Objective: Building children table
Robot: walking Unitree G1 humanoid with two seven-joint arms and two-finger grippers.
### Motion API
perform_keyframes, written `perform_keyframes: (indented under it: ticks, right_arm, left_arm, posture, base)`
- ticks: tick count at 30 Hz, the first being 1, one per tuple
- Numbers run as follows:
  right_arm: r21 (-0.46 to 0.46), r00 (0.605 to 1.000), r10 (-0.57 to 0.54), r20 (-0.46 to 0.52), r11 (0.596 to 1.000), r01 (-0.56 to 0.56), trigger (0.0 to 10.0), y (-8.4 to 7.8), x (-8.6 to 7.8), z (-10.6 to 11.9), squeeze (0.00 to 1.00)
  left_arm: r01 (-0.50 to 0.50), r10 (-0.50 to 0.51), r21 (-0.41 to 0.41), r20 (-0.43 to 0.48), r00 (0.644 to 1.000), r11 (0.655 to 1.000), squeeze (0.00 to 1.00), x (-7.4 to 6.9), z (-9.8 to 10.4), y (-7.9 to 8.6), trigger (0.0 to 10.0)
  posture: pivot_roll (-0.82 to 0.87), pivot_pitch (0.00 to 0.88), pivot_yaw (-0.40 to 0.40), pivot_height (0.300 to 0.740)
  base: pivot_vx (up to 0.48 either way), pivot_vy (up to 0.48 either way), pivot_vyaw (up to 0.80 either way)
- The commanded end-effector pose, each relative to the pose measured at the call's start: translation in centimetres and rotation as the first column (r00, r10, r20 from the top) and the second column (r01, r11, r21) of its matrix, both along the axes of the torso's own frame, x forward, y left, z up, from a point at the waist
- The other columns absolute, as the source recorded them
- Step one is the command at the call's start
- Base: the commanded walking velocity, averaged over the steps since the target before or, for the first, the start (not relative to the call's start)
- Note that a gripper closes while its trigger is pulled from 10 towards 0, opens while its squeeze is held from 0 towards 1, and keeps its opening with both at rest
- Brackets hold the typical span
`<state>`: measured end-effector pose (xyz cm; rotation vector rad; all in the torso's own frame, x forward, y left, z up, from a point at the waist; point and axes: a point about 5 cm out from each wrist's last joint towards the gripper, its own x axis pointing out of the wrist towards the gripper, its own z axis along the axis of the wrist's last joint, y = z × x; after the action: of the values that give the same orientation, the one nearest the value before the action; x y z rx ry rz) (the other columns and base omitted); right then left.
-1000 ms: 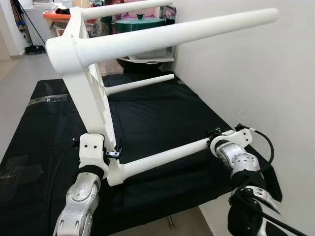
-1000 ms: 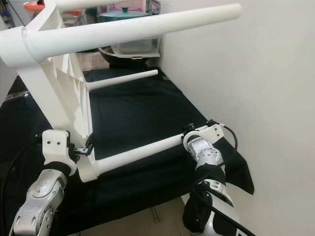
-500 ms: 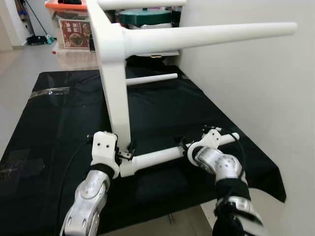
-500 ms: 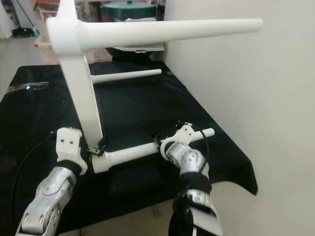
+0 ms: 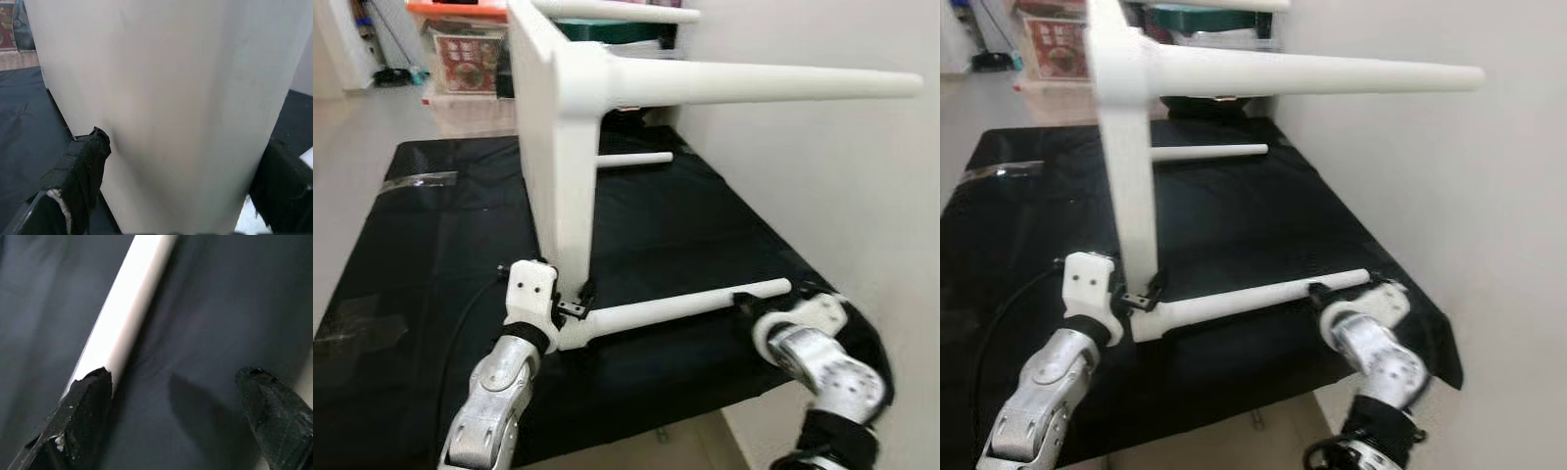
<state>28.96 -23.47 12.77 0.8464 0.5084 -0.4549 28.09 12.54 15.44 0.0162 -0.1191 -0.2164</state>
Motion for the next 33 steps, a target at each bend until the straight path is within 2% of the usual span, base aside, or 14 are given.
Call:
perform_keyframes:
  ticks: [1,2,3,4,5,6,8,9,10,11,13,16,24,33]
  right_arm:
    - [-0.069,0.998,0.055,0.034,0.996,-0.052,10.0,0.2,0.1,1.1,1.0]
    - [-0.069,0.998,0.055,0.034,0.996,-0.052,10.0,0.2,0.1,1.1,1.0]
    - [-0.318,0.975,0.188,0.118,0.937,-0.142,10.0,0.3,0.8,3.8,0.51]
    - [-0.318,0.975,0.188,0.118,0.937,-0.142,10.0,0.3,0.8,3.8,0.51]
    - [-0.655,0.919,0.355,0.169,0.737,-0.164,10.0,0.6,1.6,7.1,0.0]
    - [-0.655,0.919,0.355,0.169,0.737,-0.164,10.0,0.6,1.6,7.1,0.0]
    - [-0.967,0.781,0.612,0.125,0.253,-0.044,10.0,2.0,2.0,11.6,0.0]
    - [-0.967,0.781,0.612,0.125,0.253,-0.044,10.0,2.0,2.0,11.6,0.0]
    - [-0.992,0.744,0.662,0.093,0.123,0.015,10.0,2.3,2.1,12.7,0.0]
    - [-0.992,0.744,0.662,0.093,0.123,0.015,10.0,2.3,2.1,12.7,0.0]
    - [-0.991,0.714,0.7,0.018,-0.082,0.105,10.0,2.2,2.6,14.6,0.0]
    - [-0.961,0.727,0.685,-0.056,-0.234,0.147,10.0,1.7,3.2,15.9,0.0]
    - [-0.886,0.853,0.52,-0.045,-0.415,0.206,10.0,-0.7,3.9,18.2,0.0]
    - [-0.885,0.862,0.507,0.013,-0.395,0.246,10.0,-0.6,3.0,17.1,0.0]
  left_arm:
    - [-0.009,0.009,0.013,-0.001,1.0,1.0,0.0,0.2,-0.1,0.4,10.0]
    - [-0.009,0.009,0.013,-0.001,1.0,1.0,0.0,0.2,-0.1,0.4,10.0]
    - [-0.01,0.01,0.019,0.004,1.0,1.0,0.0,0.3,-0.1,0.4,10.0]
    - [-0.01,0.01,0.019,0.004,1.0,1.0,0.0,0.3,-0.1,0.4,10.0]
    - [-0.013,0.013,0.029,0.009,1.0,0.999,0.0,0.4,0.0,0.5,10.0]
    - [-0.013,0.013,0.029,0.009,1.0,0.999,0.0,0.4,0.0,0.5,10.0]
    - [-0.015,0.014,0.043,0.018,1.0,0.999,0.0,0.7,0.2,0.7,10.0]
    - [-0.015,0.014,0.043,0.018,1.0,0.999,0.0,0.7,0.2,0.7,10.0]
    - [-0.014,0.013,0.047,0.02,1.0,0.999,0.0,0.8,0.2,0.7,10.0]
    - [-0.014,0.013,0.047,0.02,1.0,0.999,0.0,0.8,0.2,0.7,10.0]
    - [0.0,-0.001,0.072,0.024,1.0,0.997,0.0,0.9,0.3,0.7,10.0]
    - [0.008,-0.011,0.111,0.022,1.0,0.994,0.0,1.2,0.3,0.7,10.0]
    - [0.001,-0.005,0.124,0.026,1.0,0.992,0.0,1.4,0.4,0.7,10.0]
    - [0.011,-0.014,0.122,0.021,1.0,0.992,0.0,1.5,0.4,0.4,10.0]
  posture:
    - [-0.04,0.0,-0.061,0.74]
    - [-0.04,0.0,-0.061,0.74]
    - [-0.04,0.0,-0.061,0.74]
    - [-0.04,0.0,-0.061,0.74]
    - [-0.03,0.0,-0.062,0.74]
    - [-0.03,0.0,-0.062,0.74]
    - [-0.03,0.0,-0.058,0.74]
    - [-0.03,0.0,-0.058,0.74]
    - [-0.03,0.0,-0.058,0.74]
    - [-0.03,0.0,-0.058,0.74]
    - [-0.02,0.0,-0.061,0.74]
    - [-0.02,0.0,-0.068,0.74]
    - [-0.01,0.0,-0.072,0.74]
    - [-0.02,0.0,-0.067,0.74]
  base:
    - [0.0,0.0,0.0]
    - [0.0,0.0,0.0]
    - [0.0,0.0,0.0]
    - [0.0,0.0,0.0]
    - [0.0,0.0,0.0]
    - [0.0,0.0,0.0]
    - [0.0,0.0,0.0]
    - [0.0,0.0,0.0]
    - [0.0,0.0,0.0]
    - [0.0,0.0,0.0]
    - [0.0,0.0,0.0]
    - [0.0,0.0,0.0]
    - [0.0,0.0,0.0]
    - [0.0,0.0,0.0]
